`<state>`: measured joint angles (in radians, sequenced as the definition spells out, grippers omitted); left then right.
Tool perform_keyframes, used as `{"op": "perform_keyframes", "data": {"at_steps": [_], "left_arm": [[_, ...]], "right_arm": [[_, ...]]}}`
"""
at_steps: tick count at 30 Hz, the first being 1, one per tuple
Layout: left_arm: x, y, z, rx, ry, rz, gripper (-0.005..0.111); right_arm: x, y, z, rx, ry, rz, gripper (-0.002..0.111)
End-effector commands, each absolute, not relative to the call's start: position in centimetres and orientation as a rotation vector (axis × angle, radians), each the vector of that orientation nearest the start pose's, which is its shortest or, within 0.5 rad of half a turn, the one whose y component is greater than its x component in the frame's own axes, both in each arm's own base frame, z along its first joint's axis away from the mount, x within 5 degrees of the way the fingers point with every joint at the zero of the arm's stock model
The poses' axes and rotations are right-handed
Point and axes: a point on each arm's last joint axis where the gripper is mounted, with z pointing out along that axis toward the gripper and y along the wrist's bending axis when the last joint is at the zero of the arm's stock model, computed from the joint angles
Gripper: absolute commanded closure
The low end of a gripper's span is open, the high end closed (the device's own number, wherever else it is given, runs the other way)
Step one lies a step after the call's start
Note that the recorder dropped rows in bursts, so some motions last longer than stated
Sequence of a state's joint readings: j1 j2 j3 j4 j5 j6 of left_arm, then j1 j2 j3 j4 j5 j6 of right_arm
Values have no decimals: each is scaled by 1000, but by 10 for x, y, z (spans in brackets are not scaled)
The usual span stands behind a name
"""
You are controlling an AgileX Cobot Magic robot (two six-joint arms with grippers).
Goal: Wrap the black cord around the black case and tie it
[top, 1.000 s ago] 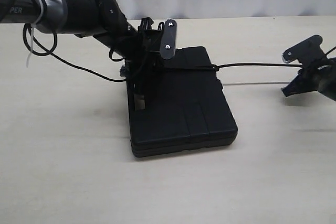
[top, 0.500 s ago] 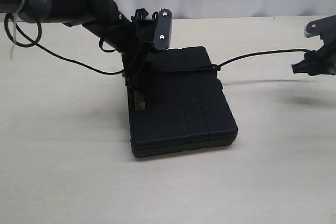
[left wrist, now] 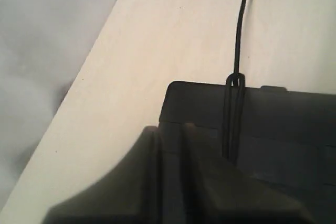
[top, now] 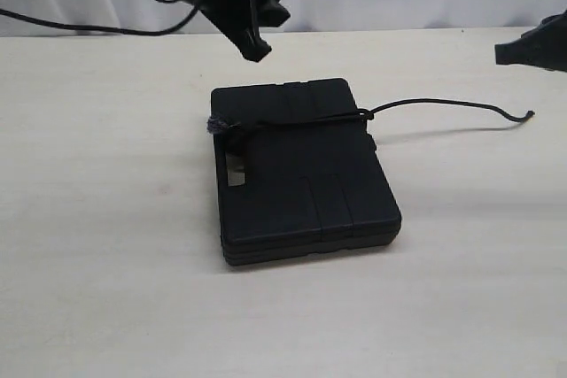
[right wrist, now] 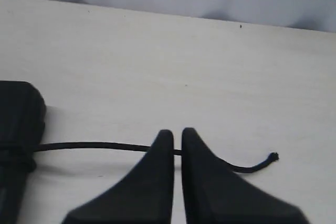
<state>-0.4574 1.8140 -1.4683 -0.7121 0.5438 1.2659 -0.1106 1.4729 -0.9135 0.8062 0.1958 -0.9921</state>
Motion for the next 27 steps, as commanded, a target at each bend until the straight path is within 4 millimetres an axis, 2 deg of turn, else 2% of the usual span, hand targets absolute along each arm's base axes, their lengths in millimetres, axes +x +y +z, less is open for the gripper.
{"op": "perform_keyframes", "data": {"at_steps": [1, 5, 6, 9, 10, 14, 15, 17, 18, 21, 22, 27], "left_arm": [[353, -195, 305, 1168, 1916, -405, 107], [340, -180, 316, 999, 1948, -410, 107], [328, -172, 324, 918, 1930, -394, 107], [305, -156, 332, 779, 1889, -361, 107], [287, -142, 341, 698, 1845, -329, 107], [248, -120, 356, 607, 1762, -295, 107], [229, -111, 361, 568, 1728, -301, 107], [210, -101, 366, 549, 1686, -293, 107], [193, -93, 369, 493, 1658, -317, 107], [161, -76, 373, 425, 1581, -333, 107], [144, -69, 375, 416, 1539, -336, 107], [102, -57, 373, 434, 1465, -397, 107]], "right_arm": [[298, -15, 280, -144, 2140, 79, 104], [270, -10, 284, -123, 2103, 114, 104], [255, -7, 284, -98, 2080, 143, 104], [235, -2, 290, -86, 2016, 187, 104], [221, 2, 297, -78, 1957, 224, 104], [196, 9, 316, -73, 1842, 296, 104], [186, 13, 323, -103, 1804, 318, 104], [172, 17, 332, -131, 1755, 340, 104], [161, 21, 339, -146, 1716, 369, 104], [132, 30, 354, -214, 1618, 416, 104], [119, 34, 360, -245, 1575, 426, 104], [82, 41, 373, -288, 1457, 452, 104]]}}
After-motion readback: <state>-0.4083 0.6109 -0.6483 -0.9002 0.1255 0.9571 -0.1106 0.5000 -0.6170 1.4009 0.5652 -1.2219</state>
